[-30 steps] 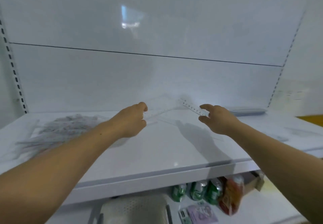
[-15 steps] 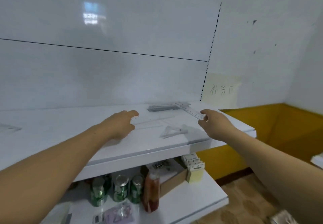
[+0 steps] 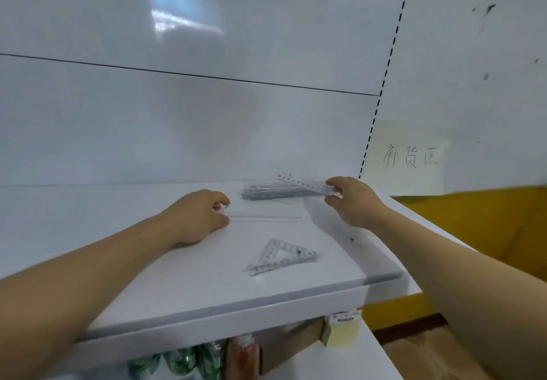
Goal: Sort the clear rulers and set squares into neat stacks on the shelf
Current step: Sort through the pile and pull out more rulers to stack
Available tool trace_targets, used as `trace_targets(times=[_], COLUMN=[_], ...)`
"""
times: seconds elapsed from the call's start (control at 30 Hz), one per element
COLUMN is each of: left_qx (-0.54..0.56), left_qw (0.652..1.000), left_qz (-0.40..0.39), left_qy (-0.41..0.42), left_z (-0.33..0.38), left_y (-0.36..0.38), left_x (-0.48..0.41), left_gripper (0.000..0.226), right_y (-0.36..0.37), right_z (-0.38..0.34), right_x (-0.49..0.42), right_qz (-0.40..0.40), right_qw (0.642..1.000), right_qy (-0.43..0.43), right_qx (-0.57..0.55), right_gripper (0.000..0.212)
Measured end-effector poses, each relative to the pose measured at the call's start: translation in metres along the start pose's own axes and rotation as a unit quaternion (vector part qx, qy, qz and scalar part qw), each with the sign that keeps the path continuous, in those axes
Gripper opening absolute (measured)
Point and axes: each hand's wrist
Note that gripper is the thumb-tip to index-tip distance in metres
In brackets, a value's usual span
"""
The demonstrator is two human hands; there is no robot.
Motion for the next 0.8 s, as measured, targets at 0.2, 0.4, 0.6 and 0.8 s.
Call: trace_targets(times=[0.2, 0.4, 0.6, 0.8], left_qx=[0.007, 0.015, 0.011, 0.007], left_qw=[1.0, 0.998, 0.993, 0.988], left_qz=[-0.022, -0.023, -0.006, 0.004], left_qy=[-0.016, -0.061, -0.117, -0.155], left_z=[0.005, 0.014, 0.027, 0.037], left_y=[0.001, 0.003, 0.007, 0.011], left_x=[-0.019, -0.018, -0.013, -0.009], left_gripper=[0.042, 0.042, 0.041, 0.041], right_y=[0.014, 0.019, 0.022, 0.028], right_z=[0.003, -0.001, 0.003, 0.01], right_x=[-0.051, -0.087, -0.106, -0.116], right_qz=[-0.045, -0.1, -0.164, -0.19], right_qw=[0.998, 0.989, 0.975, 0.962], right_qy=[-0.052, -0.106, -0.147, -0.19], right_qx=[-0.001, -0.005, 0.017, 0.04], right_gripper=[0.042, 0.044, 0.042, 0.04])
Point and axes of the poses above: each hand's wrist, its own x-axis away from the middle knuckle, its own y-axis out of the palm, z = x × y, and after that the axes turned 9 degrees about -x, right-handed
